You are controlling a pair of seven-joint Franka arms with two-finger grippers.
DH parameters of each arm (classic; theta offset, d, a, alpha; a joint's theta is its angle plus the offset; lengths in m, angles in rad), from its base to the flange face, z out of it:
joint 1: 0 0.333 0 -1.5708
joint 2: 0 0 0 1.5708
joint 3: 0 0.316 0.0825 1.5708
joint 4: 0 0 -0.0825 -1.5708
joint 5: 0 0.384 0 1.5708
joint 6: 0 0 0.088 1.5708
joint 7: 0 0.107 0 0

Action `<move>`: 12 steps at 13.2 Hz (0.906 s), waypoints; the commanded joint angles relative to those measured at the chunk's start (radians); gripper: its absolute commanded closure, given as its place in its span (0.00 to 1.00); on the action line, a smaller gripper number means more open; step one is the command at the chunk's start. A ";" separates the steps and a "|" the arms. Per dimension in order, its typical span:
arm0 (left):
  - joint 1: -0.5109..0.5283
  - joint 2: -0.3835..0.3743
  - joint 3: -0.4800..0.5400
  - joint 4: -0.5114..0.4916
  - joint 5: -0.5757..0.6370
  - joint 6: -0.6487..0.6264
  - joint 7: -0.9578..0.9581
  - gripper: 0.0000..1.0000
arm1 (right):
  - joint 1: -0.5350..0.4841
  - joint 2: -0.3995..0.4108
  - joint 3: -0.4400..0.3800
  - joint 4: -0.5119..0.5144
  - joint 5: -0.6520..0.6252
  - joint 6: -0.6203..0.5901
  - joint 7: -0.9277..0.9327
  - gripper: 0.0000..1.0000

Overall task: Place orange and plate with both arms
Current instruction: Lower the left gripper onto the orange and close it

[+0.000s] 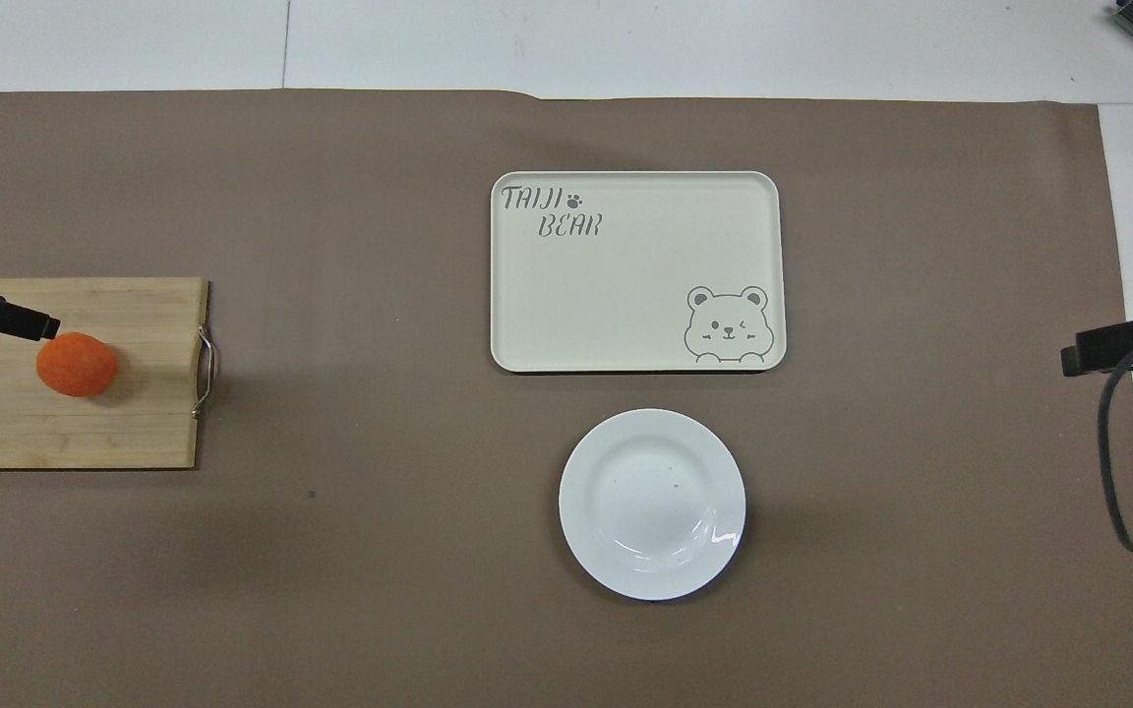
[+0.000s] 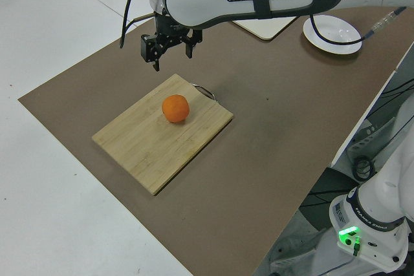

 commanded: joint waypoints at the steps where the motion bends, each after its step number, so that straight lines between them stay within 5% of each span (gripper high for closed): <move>1: 0.013 -0.011 -0.006 -0.111 -0.018 0.121 0.066 0.00 | -0.005 -0.028 0.003 -0.029 -0.012 -0.004 -0.017 0.00; 12: 0.044 0.072 -0.003 -0.209 -0.018 0.263 0.159 0.00 | -0.006 -0.028 0.003 -0.031 -0.012 -0.004 -0.017 0.00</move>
